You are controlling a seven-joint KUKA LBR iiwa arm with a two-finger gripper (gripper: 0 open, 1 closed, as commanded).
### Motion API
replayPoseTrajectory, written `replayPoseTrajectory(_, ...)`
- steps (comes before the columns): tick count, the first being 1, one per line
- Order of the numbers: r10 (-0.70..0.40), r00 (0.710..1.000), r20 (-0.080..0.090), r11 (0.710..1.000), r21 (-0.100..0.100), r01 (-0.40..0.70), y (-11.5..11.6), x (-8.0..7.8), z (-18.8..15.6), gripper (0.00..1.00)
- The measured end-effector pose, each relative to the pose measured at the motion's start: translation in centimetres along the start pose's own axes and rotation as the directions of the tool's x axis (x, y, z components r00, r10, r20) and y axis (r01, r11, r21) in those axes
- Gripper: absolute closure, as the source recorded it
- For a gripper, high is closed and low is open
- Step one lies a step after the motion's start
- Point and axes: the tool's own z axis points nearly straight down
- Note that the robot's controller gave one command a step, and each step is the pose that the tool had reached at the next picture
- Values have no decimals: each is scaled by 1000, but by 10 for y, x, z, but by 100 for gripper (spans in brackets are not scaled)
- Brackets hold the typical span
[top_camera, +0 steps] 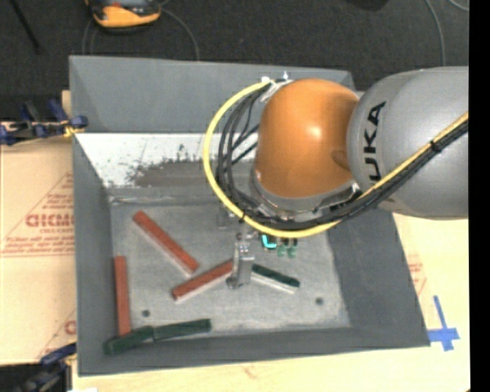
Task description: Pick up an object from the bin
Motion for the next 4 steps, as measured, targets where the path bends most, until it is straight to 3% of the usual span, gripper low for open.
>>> replayPoseTrajectory(1,3,1000,7,1000,-1,-3,0,-2,-4,0)
replayPoseTrajectory(2,-58,998,13,998,1,58,-30,-11,65,0)
replayPoseTrajectory(3,-160,987,11,987,2,160,-41,-22,147,0)
replayPoseTrajectory(4,-188,982,5,982,0,188,-10,-4,160,0)
